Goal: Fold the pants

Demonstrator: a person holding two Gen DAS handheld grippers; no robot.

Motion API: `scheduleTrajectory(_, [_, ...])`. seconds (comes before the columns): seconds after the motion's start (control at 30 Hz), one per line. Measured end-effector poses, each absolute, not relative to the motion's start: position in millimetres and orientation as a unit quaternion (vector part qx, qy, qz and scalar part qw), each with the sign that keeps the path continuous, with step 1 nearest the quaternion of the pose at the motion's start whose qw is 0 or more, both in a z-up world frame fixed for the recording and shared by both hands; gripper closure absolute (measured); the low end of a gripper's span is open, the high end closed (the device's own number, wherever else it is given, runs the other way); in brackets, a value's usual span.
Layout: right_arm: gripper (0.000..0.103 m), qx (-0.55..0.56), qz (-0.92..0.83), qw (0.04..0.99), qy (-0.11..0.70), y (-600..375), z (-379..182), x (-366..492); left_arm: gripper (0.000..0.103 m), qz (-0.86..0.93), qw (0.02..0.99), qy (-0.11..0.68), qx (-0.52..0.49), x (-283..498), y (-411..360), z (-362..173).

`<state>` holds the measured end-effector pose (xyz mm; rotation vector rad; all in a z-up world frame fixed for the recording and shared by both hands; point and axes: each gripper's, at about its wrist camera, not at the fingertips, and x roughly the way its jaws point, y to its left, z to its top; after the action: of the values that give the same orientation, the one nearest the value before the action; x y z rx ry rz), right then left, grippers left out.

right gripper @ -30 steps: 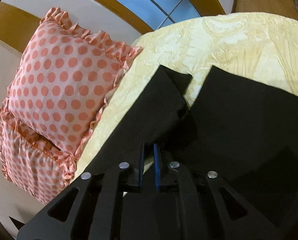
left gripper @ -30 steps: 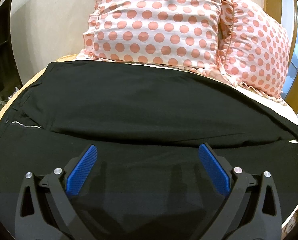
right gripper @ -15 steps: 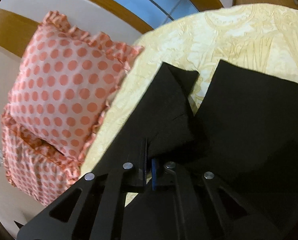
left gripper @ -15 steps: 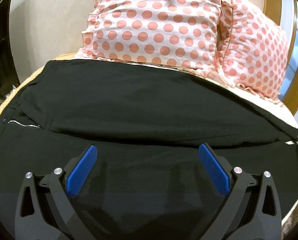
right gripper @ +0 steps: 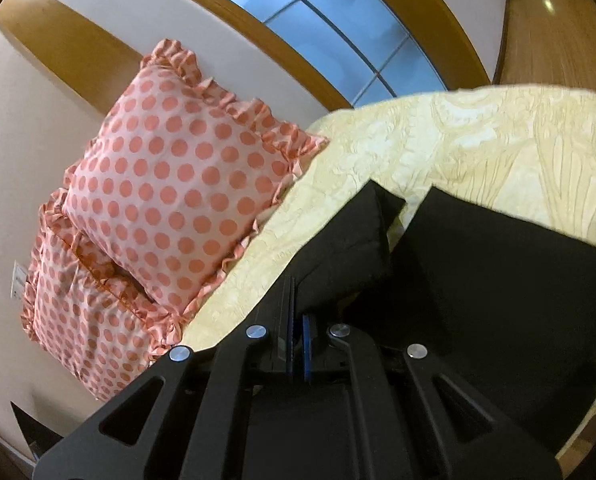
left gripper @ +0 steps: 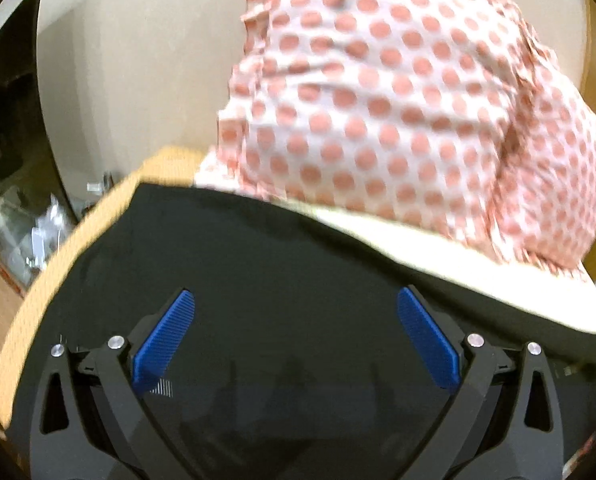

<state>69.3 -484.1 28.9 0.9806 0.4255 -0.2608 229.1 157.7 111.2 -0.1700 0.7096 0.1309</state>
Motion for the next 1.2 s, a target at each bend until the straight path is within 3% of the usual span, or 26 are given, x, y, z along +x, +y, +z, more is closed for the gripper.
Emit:
scheduleTrajectory(0.33, [0.1,0.501,-0.088,0.846,0.159,-495.2,21.4,44.4,0.006,0.095,0.877,0.451,-0.132,366.8,176.8,77.6])
scheduleTrajectory(0.53, [0.1,0.495,-0.085,0.852,0.144,-500.5,28.8,37.2,0.024,0.113,0.839,0.505,-0.171,405.9,192.1,46.7])
scheduleTrajectory(0.57, [0.1,0.492,-0.086,0.854,0.145,-500.5,29.4,37.7,0.03,0.115,0.831,0.511,-0.187,409.2,196.2,41.3])
scheduleTrajectory(0.63, [0.1,0.489,-0.089,0.855,0.15,-499.8,28.4,39.9,0.05,0.126,0.812,0.525,-0.221,413.6,206.7,29.0])
scheduleTrajectory(0.7, [0.1,0.493,-0.091,0.851,0.157,-500.3,24.4,43.0,0.082,0.144,0.815,0.509,-0.236,407.7,214.5,29.6])
scheduleTrajectory(0.8, [0.1,0.497,-0.093,0.847,0.165,-502.2,19.4,44.8,0.093,0.134,0.813,0.502,-0.262,387.3,226.7,33.4])
scheduleTrajectory(1.2, [0.1,0.499,-0.092,0.85,0.144,-514.3,27.1,30.9,0.097,0.094,0.896,0.374,-0.22,178.7,218.3,120.5])
